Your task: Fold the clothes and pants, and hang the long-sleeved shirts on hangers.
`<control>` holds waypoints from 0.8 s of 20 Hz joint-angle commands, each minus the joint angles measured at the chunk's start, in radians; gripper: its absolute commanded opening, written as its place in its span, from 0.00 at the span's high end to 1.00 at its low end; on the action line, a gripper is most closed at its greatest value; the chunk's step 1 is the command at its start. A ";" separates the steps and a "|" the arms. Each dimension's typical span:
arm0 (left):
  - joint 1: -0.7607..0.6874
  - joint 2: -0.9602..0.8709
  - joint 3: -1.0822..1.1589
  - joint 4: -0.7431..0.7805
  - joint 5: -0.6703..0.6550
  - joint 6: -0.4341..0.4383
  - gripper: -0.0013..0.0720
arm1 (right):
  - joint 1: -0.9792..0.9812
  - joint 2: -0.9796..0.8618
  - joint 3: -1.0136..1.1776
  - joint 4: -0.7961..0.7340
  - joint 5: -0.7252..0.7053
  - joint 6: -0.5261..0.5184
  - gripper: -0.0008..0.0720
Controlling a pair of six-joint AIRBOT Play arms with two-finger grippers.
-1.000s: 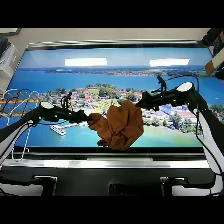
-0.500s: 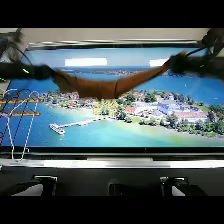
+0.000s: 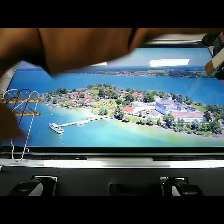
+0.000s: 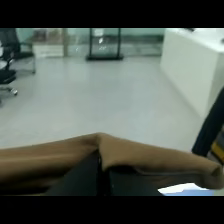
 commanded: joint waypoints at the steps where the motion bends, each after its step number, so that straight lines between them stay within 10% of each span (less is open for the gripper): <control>1: 0.001 0.082 -0.095 0.035 -0.121 -0.026 0.96 | -0.001 0.000 0.006 -0.112 0.102 0.051 0.95; 10: -0.013 -0.112 -0.658 -0.370 -0.140 0.001 0.95 | -0.001 -0.481 0.003 0.418 0.538 0.164 0.94; 16: -0.103 -0.378 -0.949 -0.375 0.117 0.000 0.95 | -0.001 -0.933 0.003 0.484 0.274 0.235 0.94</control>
